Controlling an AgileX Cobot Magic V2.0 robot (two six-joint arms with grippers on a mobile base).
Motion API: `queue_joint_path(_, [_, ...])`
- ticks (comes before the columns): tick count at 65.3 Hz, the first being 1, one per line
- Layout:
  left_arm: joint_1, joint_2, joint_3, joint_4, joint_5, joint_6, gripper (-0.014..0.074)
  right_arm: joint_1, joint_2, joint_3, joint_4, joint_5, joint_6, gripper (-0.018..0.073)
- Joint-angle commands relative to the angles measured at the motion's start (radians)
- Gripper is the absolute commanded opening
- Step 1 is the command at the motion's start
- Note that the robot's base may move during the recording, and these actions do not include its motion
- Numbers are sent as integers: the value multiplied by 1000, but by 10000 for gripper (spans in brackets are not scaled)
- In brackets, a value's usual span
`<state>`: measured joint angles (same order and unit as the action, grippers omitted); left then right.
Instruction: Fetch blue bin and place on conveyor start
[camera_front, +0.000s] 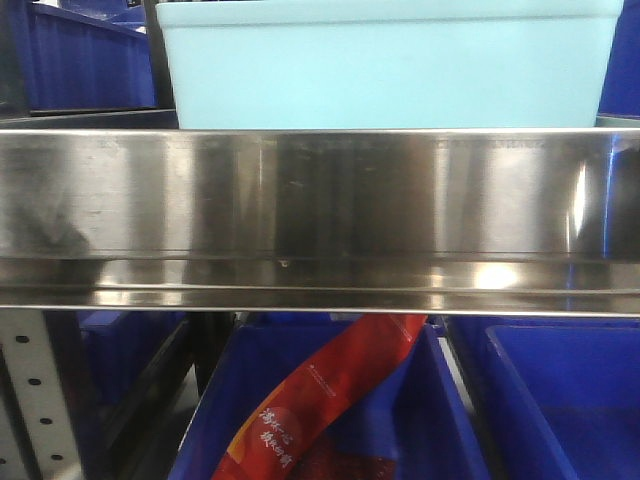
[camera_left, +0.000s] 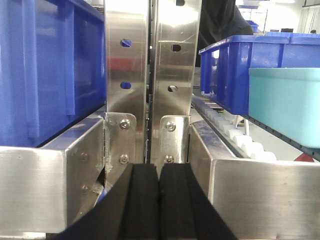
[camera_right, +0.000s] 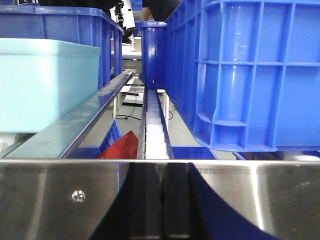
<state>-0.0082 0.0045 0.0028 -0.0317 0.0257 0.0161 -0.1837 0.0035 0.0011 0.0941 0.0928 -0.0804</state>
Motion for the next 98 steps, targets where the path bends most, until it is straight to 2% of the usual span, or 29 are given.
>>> queue_joint_path(1, [3,-4,-3,-3,-14,3,-111,-6,-4,-1,0,-19,-4,-162])
queue_joint_path(31, [3,-4,-3,-3,-18,3,-111,-6,-4,-1,0,-19,-4,-162])
queue_joint_path(43, [3,-4,-3,-3,-75,3,-111,-6,-4,-1,0,-23,-4,-162])
queue_joint_path(57, [3,-4,-3,-3,-121,3,-111,-6,-4,-1,0,-84,-4,-162])
queue_joint_path(65, [3,-4,-3,-6,-202,3,-111,-6,-4,-1,0,-226,-4,-162])
queue_joint_path(70, [3,-4,-61,53,-170,3,-111,-6,-4,-65,6,-178,-4,-162])
queue_joint_path(76, [3,-4,-188,181,-38,3,-94,-6,-4,-227,6,21,-4,-162])
queue_joint_path(79, [3,5,-262,217,28,3,-51,-6,-2,-302,6,110,-4,-162])
queue_joint_path(82, [3,39,-340,218,88,3,27,-4,35,-405,6,213,-4,-162])
queue_joint_path(89, [3,129,-462,155,176,3,250,-4,116,-530,8,279,-4,-89])
queue_joint_path(93, [3,199,-527,83,216,3,382,-4,172,-586,8,281,-4,55])
queue_joint_path(98, [3,265,-568,14,220,3,447,-4,232,-618,8,281,-4,265])
